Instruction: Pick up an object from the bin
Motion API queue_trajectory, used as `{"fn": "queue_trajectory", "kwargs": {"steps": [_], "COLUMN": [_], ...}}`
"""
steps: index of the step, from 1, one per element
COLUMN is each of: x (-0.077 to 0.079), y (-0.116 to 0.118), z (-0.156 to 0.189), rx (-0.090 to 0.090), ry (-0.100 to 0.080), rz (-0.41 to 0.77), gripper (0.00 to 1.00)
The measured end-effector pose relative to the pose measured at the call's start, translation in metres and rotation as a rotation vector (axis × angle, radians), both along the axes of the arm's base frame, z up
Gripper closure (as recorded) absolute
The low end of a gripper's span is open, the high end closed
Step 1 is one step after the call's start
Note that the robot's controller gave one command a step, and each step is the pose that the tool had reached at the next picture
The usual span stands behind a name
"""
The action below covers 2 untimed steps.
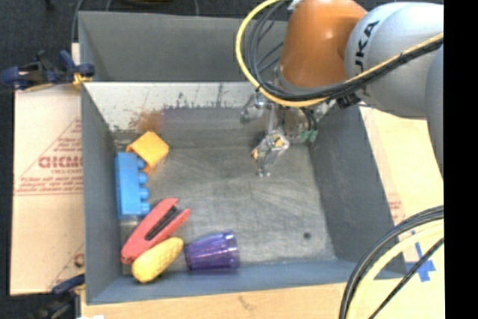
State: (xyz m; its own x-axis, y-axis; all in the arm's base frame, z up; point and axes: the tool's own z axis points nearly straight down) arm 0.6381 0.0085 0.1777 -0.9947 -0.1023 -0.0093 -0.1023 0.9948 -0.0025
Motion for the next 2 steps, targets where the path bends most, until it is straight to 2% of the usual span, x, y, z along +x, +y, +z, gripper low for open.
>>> {"fn": "queue_trajectory", "kwargs": {"steps": [1, 2], "x": [-0.001, 0.002], "y": [0.003, 0.007], "z": [-0.006, -0.036], "rx": [0.0, 0.007], "ry": [0.002, 0.015], "rz": [0.01, -0.067], "gripper": [0.0, 0.0]}}
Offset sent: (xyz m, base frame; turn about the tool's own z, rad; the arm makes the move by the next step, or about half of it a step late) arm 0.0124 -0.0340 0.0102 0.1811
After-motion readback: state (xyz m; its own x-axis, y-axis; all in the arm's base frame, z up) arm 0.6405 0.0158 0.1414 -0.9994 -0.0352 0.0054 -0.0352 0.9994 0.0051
